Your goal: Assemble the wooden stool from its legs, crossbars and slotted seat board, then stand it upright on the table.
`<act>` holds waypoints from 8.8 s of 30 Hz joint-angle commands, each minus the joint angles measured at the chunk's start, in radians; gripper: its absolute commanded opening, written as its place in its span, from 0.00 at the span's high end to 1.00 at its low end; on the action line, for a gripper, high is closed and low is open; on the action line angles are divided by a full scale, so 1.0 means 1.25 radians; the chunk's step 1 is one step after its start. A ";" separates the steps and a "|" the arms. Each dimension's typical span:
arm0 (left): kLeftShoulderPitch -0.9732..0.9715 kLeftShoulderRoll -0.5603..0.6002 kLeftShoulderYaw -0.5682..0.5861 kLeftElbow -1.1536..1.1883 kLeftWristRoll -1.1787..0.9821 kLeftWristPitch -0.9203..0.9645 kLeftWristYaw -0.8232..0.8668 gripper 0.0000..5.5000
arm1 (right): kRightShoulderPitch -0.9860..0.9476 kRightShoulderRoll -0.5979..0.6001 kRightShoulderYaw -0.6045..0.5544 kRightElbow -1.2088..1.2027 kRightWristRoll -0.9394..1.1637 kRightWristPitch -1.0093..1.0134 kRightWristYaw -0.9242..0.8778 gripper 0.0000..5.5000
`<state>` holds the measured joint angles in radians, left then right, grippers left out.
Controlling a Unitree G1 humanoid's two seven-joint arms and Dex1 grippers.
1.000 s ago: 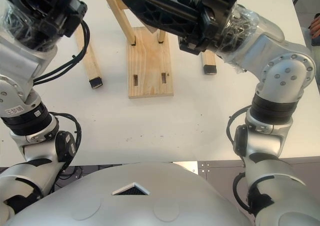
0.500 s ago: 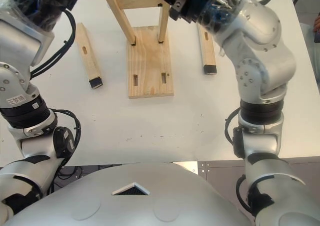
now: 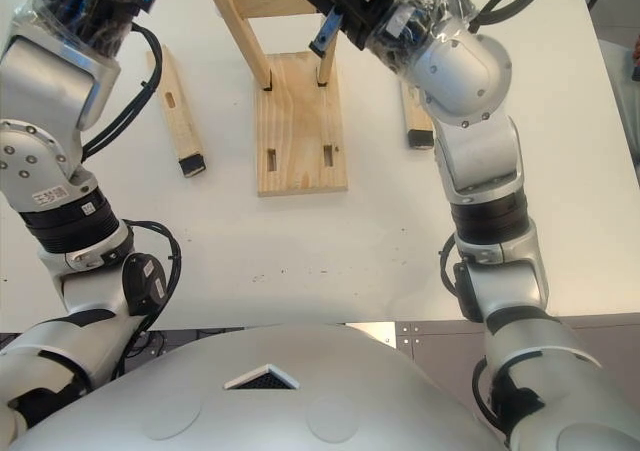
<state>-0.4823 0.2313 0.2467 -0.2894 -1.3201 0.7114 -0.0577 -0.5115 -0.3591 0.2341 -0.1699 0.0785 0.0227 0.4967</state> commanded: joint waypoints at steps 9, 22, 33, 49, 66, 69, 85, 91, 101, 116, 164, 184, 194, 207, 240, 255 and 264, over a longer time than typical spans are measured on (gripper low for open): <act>0.013 -0.002 -0.012 -0.033 -0.014 0.003 -0.033 0.78 | 0.024 0.022 -0.004 -0.034 0.098 0.069 0.070 0.77; 0.009 -0.002 0.007 -0.006 -0.015 -0.013 -0.022 0.93 | 0.013 0.042 -0.050 -0.054 0.162 0.148 0.072 0.77; 0.014 -0.007 -0.009 -0.012 -0.014 -0.013 -0.033 0.93 | 0.024 0.044 -0.034 -0.071 0.175 0.179 0.092 0.77; 0.030 0.002 -0.037 -0.002 0.024 -0.003 -0.052 0.80 | 0.025 0.058 -0.066 -0.096 0.260 0.273 0.095 0.77; 0.017 -0.001 0.006 0.033 0.063 -0.038 -0.012 0.93 | 0.044 0.036 -0.034 -0.050 0.127 0.164 0.110 0.77; 0.020 -0.003 -0.001 0.026 0.075 -0.037 -0.023 0.84 | 0.047 0.041 -0.034 -0.048 0.119 0.161 0.109 0.77; 0.034 -0.039 -0.018 0.021 0.071 -0.022 -0.017 0.93 | 0.044 0.054 -0.042 -0.034 0.092 0.150 0.102 0.77; -0.025 0.025 0.034 0.008 0.041 -0.007 0.008 0.93 | 0.047 0.058 -0.037 -0.032 0.086 0.154 0.103 0.57; 0.011 0.384 0.163 0.034 0.114 0.164 0.082 0.93 | 0.102 0.027 -0.018 -0.034 -0.003 0.119 0.082 0.47; 0.103 0.112 0.109 0.277 0.522 -0.094 0.226 0.93 | 0.108 0.020 0.003 -0.005 -0.029 0.081 0.077 0.47; 0.352 -0.091 0.000 0.221 0.949 -0.237 0.219 0.93 | 0.140 0.014 0.036 0.027 -0.121 -0.004 0.082 0.47; 0.378 0.000 -0.043 0.140 0.794 -0.266 -0.141 0.93 | 0.151 0.016 0.041 0.027 -0.139 -0.008 0.080 0.47; 0.476 -0.003 -0.091 0.145 0.845 -0.440 -0.203 0.93 | 0.152 0.016 0.039 0.026 -0.139 -0.009 0.080 0.47; 0.475 -0.006 -0.111 0.215 0.863 -0.490 -0.197 0.84 | 0.148 0.014 0.040 0.033 -0.139 -0.011 0.086 0.47; 0.206 0.032 -0.041 0.097 0.749 -0.288 -0.109 0.99 | 0.148 0.025 0.051 0.063 -0.162 -0.042 0.079 0.47; 0.175 0.015 0.101 0.118 0.599 -0.296 -0.081 0.99 | 0.146 0.019 0.047 0.071 -0.157 -0.047 0.088 0.47; 0.304 0.265 0.042 0.161 0.663 -0.023 -0.160 0.81 | 0.168 0.017 0.047 0.057 -0.162 -0.041 0.078 0.47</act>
<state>-0.1563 0.4903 0.3700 -0.0949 -0.5382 0.5908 -0.2223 -0.3146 -0.3270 0.2942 -0.0827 -0.1176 -0.0349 0.5950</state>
